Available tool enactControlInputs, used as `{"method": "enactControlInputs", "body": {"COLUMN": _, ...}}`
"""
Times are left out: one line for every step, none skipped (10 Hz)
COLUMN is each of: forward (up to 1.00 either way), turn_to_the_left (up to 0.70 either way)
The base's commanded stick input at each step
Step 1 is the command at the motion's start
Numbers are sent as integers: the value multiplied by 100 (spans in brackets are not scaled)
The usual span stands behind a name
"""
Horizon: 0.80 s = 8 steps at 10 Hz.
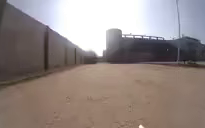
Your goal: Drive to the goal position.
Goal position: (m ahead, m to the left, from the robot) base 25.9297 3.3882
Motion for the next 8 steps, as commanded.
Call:
{"method": "enactControlInputs", "body": {"forward": 100, "turn_to_the_left": 0}}
{"method": "enactControlInputs", "body": {"forward": 100, "turn_to_the_left": 0}}
{"method": "enactControlInputs", "body": {"forward": 100, "turn_to_the_left": 0}}
{"method": "enactControlInputs", "body": {"forward": 100, "turn_to_the_left": 0}}
{"method": "enactControlInputs", "body": {"forward": 100, "turn_to_the_left": 0}}
{"method": "enactControlInputs", "body": {"forward": 100, "turn_to_the_left": 0}}
{"method": "enactControlInputs", "body": {"forward": 100, "turn_to_the_left": 0}}
{"method": "enactControlInputs", "body": {"forward": 100, "turn_to_the_left": 0}}
